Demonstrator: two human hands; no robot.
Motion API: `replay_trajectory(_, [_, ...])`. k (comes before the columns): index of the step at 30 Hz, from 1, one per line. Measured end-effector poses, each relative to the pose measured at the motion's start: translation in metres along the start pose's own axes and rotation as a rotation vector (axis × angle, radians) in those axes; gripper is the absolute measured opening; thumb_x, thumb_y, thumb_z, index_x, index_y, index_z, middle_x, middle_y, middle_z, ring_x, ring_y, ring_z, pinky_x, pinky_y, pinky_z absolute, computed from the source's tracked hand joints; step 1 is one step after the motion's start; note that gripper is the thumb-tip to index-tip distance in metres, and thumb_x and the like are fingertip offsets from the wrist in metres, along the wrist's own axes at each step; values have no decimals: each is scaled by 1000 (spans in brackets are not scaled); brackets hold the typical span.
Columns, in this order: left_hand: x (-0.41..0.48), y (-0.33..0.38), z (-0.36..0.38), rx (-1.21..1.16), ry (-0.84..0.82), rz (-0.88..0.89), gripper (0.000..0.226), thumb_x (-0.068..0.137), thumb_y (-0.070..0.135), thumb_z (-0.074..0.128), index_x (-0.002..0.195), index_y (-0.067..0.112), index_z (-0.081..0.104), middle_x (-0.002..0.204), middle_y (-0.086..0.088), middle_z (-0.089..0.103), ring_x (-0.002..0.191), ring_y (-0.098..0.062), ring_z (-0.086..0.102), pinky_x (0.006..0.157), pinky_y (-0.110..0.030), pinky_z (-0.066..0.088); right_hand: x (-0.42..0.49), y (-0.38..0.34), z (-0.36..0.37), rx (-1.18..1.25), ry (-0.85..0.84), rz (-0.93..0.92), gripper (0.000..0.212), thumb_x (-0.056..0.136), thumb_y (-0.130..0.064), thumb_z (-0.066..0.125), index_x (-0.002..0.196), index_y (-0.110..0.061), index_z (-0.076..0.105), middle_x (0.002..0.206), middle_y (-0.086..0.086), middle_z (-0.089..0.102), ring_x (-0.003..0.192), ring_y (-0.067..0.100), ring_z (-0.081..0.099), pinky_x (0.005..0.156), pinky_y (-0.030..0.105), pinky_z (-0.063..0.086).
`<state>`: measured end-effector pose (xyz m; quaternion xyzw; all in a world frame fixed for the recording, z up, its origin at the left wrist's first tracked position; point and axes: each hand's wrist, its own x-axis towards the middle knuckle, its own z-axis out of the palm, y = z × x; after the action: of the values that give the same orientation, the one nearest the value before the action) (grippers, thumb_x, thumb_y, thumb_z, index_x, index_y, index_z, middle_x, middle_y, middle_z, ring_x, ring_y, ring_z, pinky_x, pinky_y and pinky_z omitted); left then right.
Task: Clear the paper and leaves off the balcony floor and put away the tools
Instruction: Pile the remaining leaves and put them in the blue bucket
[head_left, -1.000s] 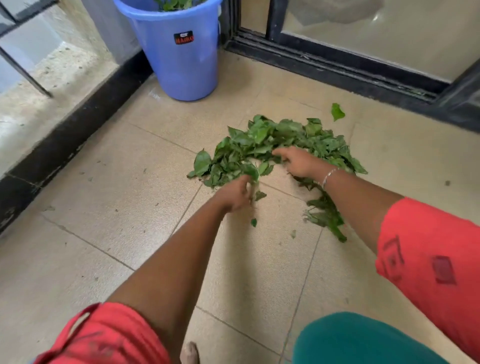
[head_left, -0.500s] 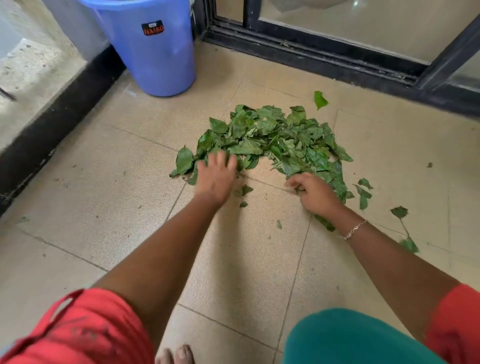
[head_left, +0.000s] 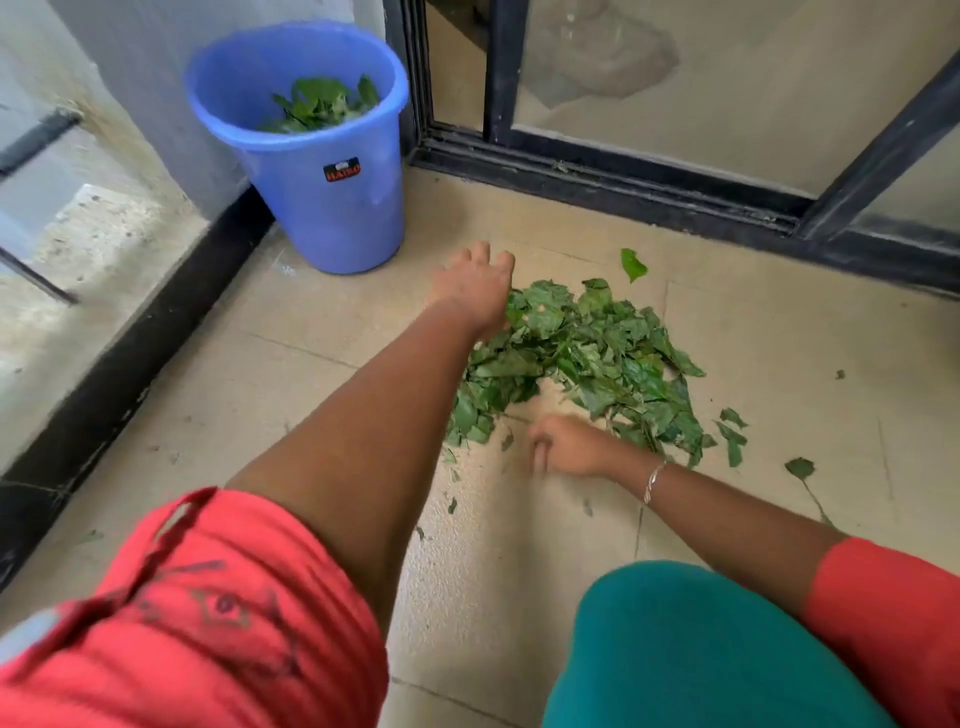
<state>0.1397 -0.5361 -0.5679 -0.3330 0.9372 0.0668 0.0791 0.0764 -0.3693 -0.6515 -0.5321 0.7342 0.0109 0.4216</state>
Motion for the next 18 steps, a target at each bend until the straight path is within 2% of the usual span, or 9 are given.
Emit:
replay_trajectory(2, [-4, -4, -6, -93, -17, -3, 65, 85, 36, 65, 135, 9, 34, 136, -18, 38, 125, -33, 38, 101, -46, 41, -4, -10, 6, -122, -283, 55, 46, 87, 9, 38, 131, -3, 48, 133, 14, 52, 119, 27, 52, 94, 32, 44])
replay_trajectory(4, [-12, -9, -1, -227, 0, -53, 58, 86, 33, 64, 132, 9, 38, 133, -17, 42, 122, -32, 41, 101, -46, 42, -1, -17, -16, -174, -128, 63, 54, 86, 11, 35, 134, -9, 46, 139, 11, 46, 127, 25, 45, 103, 33, 38])
replay_trajectory(6, [-24, -5, 11, -289, -23, -76, 52, 88, 27, 62, 132, 9, 40, 134, -16, 43, 122, -32, 42, 101, -47, 43, -1, -14, -50, -123, 90, 109, 57, 82, 12, 37, 128, -16, 51, 132, 8, 51, 121, 24, 49, 97, 33, 42])
replay_trajectory(8, [-29, 6, 20, -290, -126, -11, 53, 88, 23, 61, 134, 9, 39, 139, -18, 40, 127, -34, 40, 104, -48, 40, -12, -6, -71, -162, 153, 127, 49, 80, 9, 41, 114, -22, 58, 115, 3, 59, 110, 21, 56, 88, 31, 47])
replay_trajectory(10, [-25, 17, 24, -273, -221, 91, 52, 89, 23, 60, 134, 8, 40, 138, -19, 41, 126, -34, 42, 103, -48, 41, -33, 7, -73, -218, 47, 157, 39, 83, 4, 43, 100, -25, 62, 105, 0, 62, 98, 18, 58, 83, 29, 47])
replay_trajectory(12, [-16, 27, 28, -249, -263, 160, 45, 90, 23, 58, 130, 8, 44, 132, -17, 46, 120, -33, 47, 99, -46, 44, -55, 19, -54, -238, -148, 159, 37, 83, 3, 43, 102, -18, 67, 105, 3, 66, 89, 13, 54, 76, 23, 41])
replay_trajectory(15, [-6, 42, 40, -141, -268, 297, 39, 92, 20, 54, 128, 7, 45, 126, -16, 49, 118, -32, 47, 94, -44, 46, -61, 40, -12, -159, -379, 156, 43, 80, 0, 40, 113, -12, 65, 118, 7, 62, 105, 18, 55, 87, 26, 42])
replay_trajectory(16, [-4, 47, 44, -80, -276, 360, 39, 92, 20, 53, 128, 7, 45, 126, -16, 49, 119, -32, 47, 93, -44, 45, -56, 47, -1, -129, -330, 150, 49, 81, 0, 39, 123, -15, 59, 127, 8, 55, 116, 22, 51, 98, 29, 40])
replay_trajectory(18, [-1, 53, 52, 13, -288, 472, 41, 93, 22, 52, 130, 8, 43, 128, -15, 48, 120, -31, 46, 93, -42, 44, -43, 61, 12, 21, 56, 129, 59, 83, 9, 38, 135, -17, 48, 136, 8, 47, 126, 23, 44, 102, 23, 33])
